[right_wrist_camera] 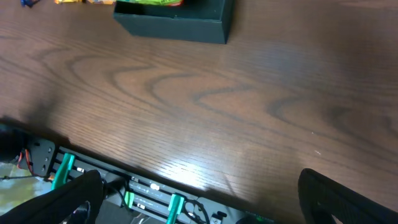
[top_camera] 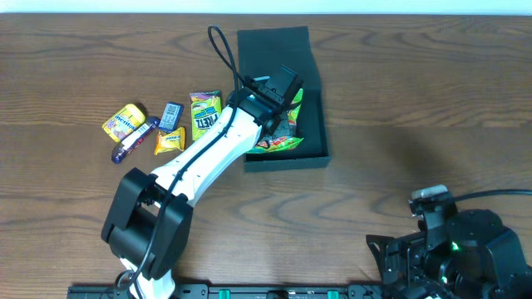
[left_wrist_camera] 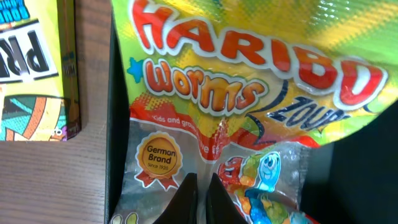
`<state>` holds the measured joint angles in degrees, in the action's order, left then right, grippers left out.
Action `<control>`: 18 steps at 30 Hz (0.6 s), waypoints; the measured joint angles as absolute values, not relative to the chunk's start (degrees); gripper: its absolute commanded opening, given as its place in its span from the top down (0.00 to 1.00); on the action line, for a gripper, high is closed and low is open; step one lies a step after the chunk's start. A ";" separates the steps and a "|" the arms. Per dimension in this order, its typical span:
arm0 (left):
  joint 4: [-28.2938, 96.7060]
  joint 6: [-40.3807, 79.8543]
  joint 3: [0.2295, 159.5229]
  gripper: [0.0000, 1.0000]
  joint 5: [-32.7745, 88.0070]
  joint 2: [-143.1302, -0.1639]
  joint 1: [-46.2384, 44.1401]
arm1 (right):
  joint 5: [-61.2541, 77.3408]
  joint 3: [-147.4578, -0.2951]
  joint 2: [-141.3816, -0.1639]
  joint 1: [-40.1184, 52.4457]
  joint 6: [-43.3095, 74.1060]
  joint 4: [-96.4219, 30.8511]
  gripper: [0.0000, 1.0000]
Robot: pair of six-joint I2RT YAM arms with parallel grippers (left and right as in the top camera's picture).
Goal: Pack container
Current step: 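Carry the Haribo bag right and drop it into the black box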
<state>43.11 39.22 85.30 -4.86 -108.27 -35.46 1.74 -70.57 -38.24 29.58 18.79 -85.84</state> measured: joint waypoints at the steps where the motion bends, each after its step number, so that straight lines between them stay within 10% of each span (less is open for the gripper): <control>1: 43.05 39.22 84.79 0.94 -4.69 -108.27 -35.44 | 1.72 -70.57 -38.24 29.58 18.79 -85.84 0.01; 3: 43.07 39.22 84.58 0.94 -4.36 -108.33 -35.40 | 1.74 -70.57 -38.24 29.58 18.79 -85.84 0.01; 6: 42.96 39.09 84.58 0.51 -3.14 -108.33 -35.07 | 1.74 -70.57 -38.24 29.58 18.79 -85.84 0.00; 9: 42.87 38.94 84.58 0.37 -1.61 -108.31 -34.54 | 1.74 -70.57 -38.24 29.58 18.79 -85.84 0.01; 18: 42.83 38.26 86.37 0.65 -0.19 -108.31 -33.08 | 1.74 -70.57 -38.24 29.58 18.79 -85.84 0.01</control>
